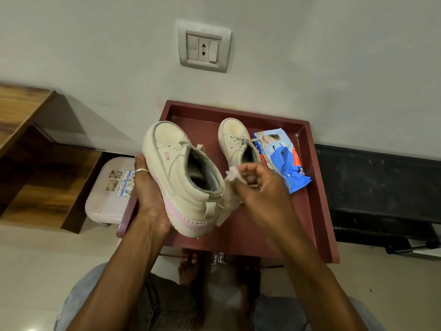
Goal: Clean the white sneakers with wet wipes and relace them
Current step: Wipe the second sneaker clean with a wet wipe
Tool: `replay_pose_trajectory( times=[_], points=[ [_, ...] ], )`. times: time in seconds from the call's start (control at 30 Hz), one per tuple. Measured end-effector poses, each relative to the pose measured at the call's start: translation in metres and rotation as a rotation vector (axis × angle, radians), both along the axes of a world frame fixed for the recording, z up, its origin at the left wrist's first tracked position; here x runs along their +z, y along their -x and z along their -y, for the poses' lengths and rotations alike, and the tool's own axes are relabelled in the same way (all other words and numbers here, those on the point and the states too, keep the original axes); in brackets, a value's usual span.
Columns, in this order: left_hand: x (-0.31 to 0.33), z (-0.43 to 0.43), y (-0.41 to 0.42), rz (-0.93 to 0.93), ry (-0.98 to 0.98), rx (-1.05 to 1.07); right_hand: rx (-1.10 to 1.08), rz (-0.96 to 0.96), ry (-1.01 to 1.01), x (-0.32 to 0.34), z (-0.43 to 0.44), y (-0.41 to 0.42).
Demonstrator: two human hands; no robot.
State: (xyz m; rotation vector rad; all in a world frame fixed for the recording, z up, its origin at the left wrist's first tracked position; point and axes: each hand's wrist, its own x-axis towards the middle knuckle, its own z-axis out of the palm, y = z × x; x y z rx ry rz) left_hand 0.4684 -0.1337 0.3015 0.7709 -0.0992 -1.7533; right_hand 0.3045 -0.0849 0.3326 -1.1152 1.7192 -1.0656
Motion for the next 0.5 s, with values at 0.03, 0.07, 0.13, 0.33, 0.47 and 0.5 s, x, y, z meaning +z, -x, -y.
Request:
replay_pose_trajectory(
  times=[0.03,0.07,0.13,0.33,0.47,0.5],
  points=[
    [-0.001,-0.002,-0.002,0.017,0.015,-0.013,-0.021,0.056,0.016,0.005,0.001,0.002],
    [0.002,-0.004,0.0,0.025,0.008,-0.034,-0.038,0.115,0.034,0.011,0.001,0.004],
    [-0.001,-0.002,-0.003,0.05,-0.016,-0.043,-0.056,0.177,0.074,0.021,0.0,0.006],
    [0.004,-0.003,-0.001,0.085,-0.032,-0.222,0.178,-0.045,0.003,0.039,-0.013,-0.001],
    [0.003,-0.003,-0.001,0.146,-0.027,-0.27,0.284,-0.412,-0.018,0.034,-0.019,-0.007],
    [0.004,-0.004,-0.001,0.159,-0.023,-0.275,0.281,-0.469,0.011,0.03,-0.018,-0.007]
  ],
)
